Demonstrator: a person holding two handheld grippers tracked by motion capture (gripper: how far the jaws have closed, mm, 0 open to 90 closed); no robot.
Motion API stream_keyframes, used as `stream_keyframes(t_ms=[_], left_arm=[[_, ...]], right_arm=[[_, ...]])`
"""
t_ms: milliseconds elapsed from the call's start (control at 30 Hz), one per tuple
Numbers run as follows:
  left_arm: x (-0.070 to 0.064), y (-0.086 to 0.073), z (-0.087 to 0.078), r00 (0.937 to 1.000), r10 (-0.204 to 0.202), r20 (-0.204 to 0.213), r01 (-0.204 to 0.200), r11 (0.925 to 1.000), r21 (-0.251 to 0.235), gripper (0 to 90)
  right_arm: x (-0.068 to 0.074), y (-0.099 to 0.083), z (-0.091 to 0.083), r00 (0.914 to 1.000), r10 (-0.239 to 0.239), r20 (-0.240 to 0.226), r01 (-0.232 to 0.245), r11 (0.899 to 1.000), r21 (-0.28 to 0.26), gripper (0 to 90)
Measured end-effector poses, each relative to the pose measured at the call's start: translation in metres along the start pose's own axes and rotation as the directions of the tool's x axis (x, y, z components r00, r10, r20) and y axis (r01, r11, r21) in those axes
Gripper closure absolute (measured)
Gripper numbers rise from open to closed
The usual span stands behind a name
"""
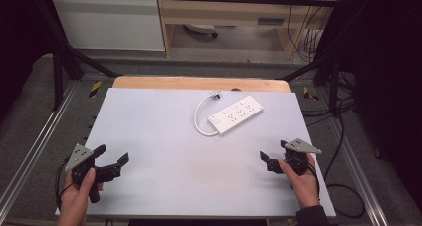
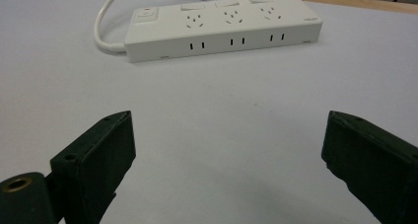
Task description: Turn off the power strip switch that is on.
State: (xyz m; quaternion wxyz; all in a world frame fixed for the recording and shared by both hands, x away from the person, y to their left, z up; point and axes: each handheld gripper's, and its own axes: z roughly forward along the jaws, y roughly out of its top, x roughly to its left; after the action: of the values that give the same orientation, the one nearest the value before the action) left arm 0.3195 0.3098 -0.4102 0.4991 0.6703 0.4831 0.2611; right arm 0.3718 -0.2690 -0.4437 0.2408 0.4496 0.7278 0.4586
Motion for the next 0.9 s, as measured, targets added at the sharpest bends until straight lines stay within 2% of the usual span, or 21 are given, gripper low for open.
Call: stream_keyframes(t_ms=[233,300,633,900], left_arm=[[-0.001,-0.001,0.001,1.0000,0.002,0.003,-0.002,1.0000,0.007,6.5],[-0.001,-0.001,0.001,1.0000,0.005,0.005,-0.005,0.9998,0.019,6.5],[-0.001,-0.002,0.001,0.9999,0.009,0.004,-0.009,0.9998,0.020,6.6],[-0.002,-0.002,0.001,0.9999,0.013,0.008,-0.013,0.9998,0.018,6.6]], right_arm=[[0.001,0.001,-0.001,1.0000,-0.005,0.007,0.005,1.000,-0.004,6.0],[0.000,0.002,-0.001,0.9998,0.006,0.016,-0.006,1.000,-0.012,5.5],[0.002,0.009,-0.007,0.9994,-0.005,0.034,0.007,0.998,-0.059,4.1],[0.003,0.013,-0.010,0.9991,0.004,0.041,-0.002,0.998,-0.061,4.0]])
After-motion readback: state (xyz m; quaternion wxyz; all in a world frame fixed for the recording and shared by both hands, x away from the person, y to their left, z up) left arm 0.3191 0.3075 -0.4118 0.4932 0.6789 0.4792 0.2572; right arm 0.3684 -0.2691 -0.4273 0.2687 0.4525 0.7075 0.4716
